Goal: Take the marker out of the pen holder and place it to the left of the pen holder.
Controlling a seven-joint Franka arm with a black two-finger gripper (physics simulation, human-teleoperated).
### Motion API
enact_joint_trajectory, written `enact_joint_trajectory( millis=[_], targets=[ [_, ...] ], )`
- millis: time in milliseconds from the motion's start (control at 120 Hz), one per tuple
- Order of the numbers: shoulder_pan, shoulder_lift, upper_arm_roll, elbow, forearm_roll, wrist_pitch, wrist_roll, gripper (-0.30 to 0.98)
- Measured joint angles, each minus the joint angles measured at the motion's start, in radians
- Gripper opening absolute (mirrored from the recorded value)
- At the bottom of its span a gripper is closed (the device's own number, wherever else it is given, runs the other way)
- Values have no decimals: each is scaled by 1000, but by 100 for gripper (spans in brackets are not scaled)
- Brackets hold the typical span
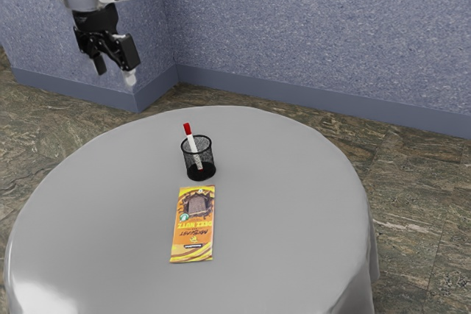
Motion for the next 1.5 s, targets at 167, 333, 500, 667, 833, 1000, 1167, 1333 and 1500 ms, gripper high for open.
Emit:
enact_joint_trajectory(
  millis=[167, 333, 500, 667, 833, 1000, 1167, 1333, 1500],
  targets=[
    [0, 2, 0, 1, 1, 22, 11, 69],
    [8, 241, 7, 288, 0, -29, 20, 69],
    [49, 643, 31, 671, -15, -169, 41, 69],
    [81, 815, 34, 796, -40, -228, 68, 69],
    [131, 1001, 31, 1056, -93, -277, 102, 69],
    [136, 1094, 31, 1123, -177, -234, 139, 69],
    [138, 1139, 31, 1129, -202, -190, 168, 69],
    [138, 1177, 28, 1128, -214, -148, 191, 69],
    [138, 1216, 28, 1122, -235, -112, 208, 69]
  ],
)
